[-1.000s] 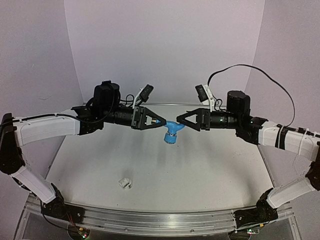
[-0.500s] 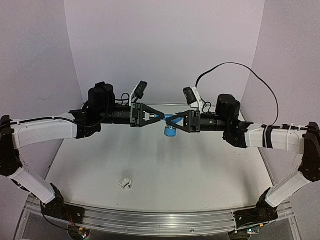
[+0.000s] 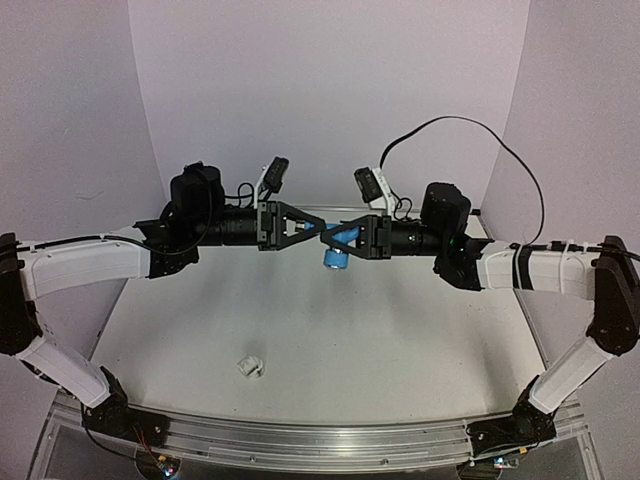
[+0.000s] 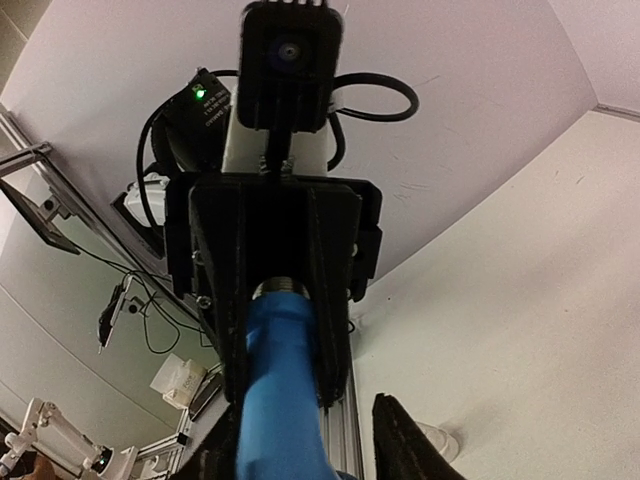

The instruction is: Install the water faucets

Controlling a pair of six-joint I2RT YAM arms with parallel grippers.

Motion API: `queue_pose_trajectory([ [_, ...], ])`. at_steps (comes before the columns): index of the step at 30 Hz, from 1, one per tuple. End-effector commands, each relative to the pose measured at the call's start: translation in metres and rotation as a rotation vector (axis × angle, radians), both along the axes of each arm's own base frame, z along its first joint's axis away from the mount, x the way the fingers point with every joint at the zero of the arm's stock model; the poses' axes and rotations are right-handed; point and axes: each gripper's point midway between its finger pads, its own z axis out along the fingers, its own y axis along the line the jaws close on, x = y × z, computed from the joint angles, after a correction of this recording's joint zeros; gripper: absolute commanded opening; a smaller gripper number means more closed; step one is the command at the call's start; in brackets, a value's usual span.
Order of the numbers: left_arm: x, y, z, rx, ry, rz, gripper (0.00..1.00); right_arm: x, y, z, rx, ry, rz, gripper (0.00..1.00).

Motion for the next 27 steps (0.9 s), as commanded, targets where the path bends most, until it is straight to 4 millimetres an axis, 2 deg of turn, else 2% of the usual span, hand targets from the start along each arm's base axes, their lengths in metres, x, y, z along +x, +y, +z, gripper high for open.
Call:
queue_pose_trajectory([
  [1,-0.008,0.008,0.029,-0.077,-0.081,0.002,0.0,-0.005,0.006,0.028,0.07,-0.065,0.027,0.0],
  [3,-0.007,0.009,0.027,-0.072,-0.071,0.007,0.04,0.001,0.001,0.027,0.071,-0.061,-0.032,0.0],
  [4,-0.005,0.01,0.025,-0.066,-0.06,0.021,0.13,0.007,-0.002,0.025,0.06,-0.052,-0.076,0.0],
  [5,-0.002,0.012,0.023,-0.057,-0.045,0.041,0.26,0.013,-0.005,0.022,0.045,-0.044,-0.119,0.0],
  [6,0.003,0.016,0.016,-0.037,-0.018,0.081,0.53,0.02,-0.009,0.018,0.017,-0.039,-0.159,0.0],
  [7,0.007,0.022,0.014,-0.023,-0.001,0.124,0.87,0.027,-0.014,0.014,-0.003,-0.041,-0.201,0.0],
  [9,0.026,0.045,-0.013,0.099,0.064,0.312,0.99,0.04,-0.024,-0.012,-0.134,-0.052,-0.297,0.0],
  [11,0.032,0.075,-0.026,0.183,0.09,0.461,1.0,0.059,-0.042,-0.034,-0.27,-0.076,-0.447,0.0],
  [12,0.034,0.091,-0.042,0.247,0.113,0.531,1.0,0.066,-0.053,-0.045,-0.339,-0.1,-0.502,0.0],
  [13,0.033,0.106,-0.046,0.274,0.13,0.589,1.0,0.072,-0.062,-0.058,-0.417,-0.112,-0.543,0.0],
  [14,0.031,0.124,-0.062,0.333,0.178,0.655,1.0,0.077,-0.076,-0.073,-0.522,-0.142,-0.593,0.0],
  [16,0.019,0.141,-0.088,0.434,0.263,0.678,0.98,0.078,-0.09,-0.087,-0.613,-0.178,-0.619,0.0],
  [19,-0.004,0.15,-0.139,0.661,0.453,0.67,0.8,0.08,-0.102,-0.094,-0.697,-0.228,-0.632,0.0],
  [20,-0.015,0.15,-0.154,0.758,0.481,0.669,0.77,0.08,-0.103,-0.095,-0.708,-0.232,-0.631,0.0],
  [22,-0.035,0.144,-0.18,0.948,0.5,0.655,0.78,0.081,-0.103,-0.098,-0.721,-0.229,-0.626,0.0],
  [24,-0.049,0.146,-0.199,1.139,0.502,0.646,0.81,0.079,-0.102,-0.103,-0.724,-0.215,-0.609,0.0],
  [27,-0.062,0.143,-0.219,1.346,0.459,0.59,0.85,0.077,-0.101,-0.108,-0.726,-0.201,-0.597,0.0],
])
